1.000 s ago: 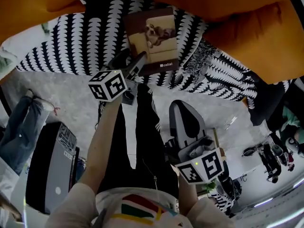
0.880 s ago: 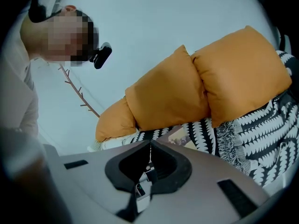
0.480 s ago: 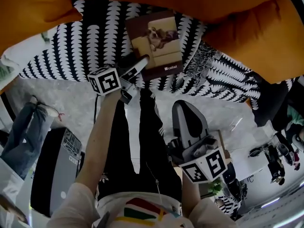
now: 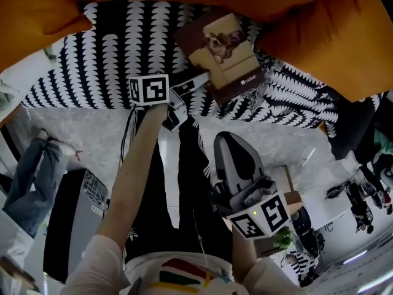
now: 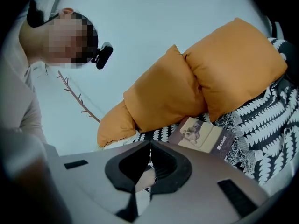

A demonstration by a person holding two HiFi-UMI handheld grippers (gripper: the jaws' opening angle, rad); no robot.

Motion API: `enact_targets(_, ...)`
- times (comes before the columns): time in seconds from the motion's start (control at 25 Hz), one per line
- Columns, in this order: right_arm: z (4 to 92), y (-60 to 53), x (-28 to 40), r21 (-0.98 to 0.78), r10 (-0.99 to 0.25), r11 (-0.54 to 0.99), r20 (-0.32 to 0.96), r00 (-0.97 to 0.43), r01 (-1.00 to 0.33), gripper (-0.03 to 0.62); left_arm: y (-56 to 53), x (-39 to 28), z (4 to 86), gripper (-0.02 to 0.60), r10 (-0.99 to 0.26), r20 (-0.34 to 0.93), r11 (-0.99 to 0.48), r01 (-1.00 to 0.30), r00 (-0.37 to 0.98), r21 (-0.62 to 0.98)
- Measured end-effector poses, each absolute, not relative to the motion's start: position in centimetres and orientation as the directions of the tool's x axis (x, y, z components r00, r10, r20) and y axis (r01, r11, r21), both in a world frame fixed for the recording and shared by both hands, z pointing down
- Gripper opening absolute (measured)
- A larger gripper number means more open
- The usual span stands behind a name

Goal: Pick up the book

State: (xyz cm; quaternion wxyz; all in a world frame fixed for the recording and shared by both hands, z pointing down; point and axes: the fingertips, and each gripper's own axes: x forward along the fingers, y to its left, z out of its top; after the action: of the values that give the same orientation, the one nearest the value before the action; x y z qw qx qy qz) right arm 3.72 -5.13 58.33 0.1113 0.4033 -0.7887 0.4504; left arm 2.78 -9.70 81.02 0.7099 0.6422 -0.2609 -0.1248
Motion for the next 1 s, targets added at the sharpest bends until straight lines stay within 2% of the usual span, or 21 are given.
enact_targets(0.12, 57.6, -5.1, 3.7, -0.619, -0.547, 0.259, 0.538, -0.641, -0.741, 0.014, -13.1, 2.2, 79.3, 0.189, -0.688, 0.092, 0.192, 0.058, 0.719, 0.98)
enact_targets(0.16, 57.6, -5.2, 3.9, -0.622, -0.552, 0.253, 0.536, -0.639, -0.741, 0.014, -14.5, 2.5, 79.0, 0.189, -0.709, 0.087, 0.179, 0.059, 0.7, 0.982)
enact_targets(0.28, 58.0, -5.6, 5.3, -0.63, -0.571, 0.235, 0.526, -0.63, -0.74, 0.014, -17.0, 4.6, 79.0, 0.187, -0.682, 0.13, 0.125, -0.06, 0.72, 0.99)
enact_targets(0.8, 56.6, -6.7, 8.0, -0.612, -0.623, 0.213, 0.516, -0.588, -0.762, 0.014, -15.9, 5.1, 79.1, 0.152, -0.676, 0.226, 0.182, -0.138, 0.701, 0.974)
enact_targets(0.88, 55.7, -6.9, 8.4, -0.608, -0.633, 0.213, 0.511, -0.582, -0.765, 0.014, -15.3, 5.4, 77.8, 0.15, -0.663, 0.216, 0.169, -0.138, 0.716, 0.976)
enact_targets(1.0, 53.5, -7.4, 9.4, -0.602, -0.654, 0.214, 0.496, -0.571, -0.769, 0.014, -14.4, 6.7, 73.7, 0.15, -0.657, 0.153, 0.169, -0.054, 0.738, 0.984)
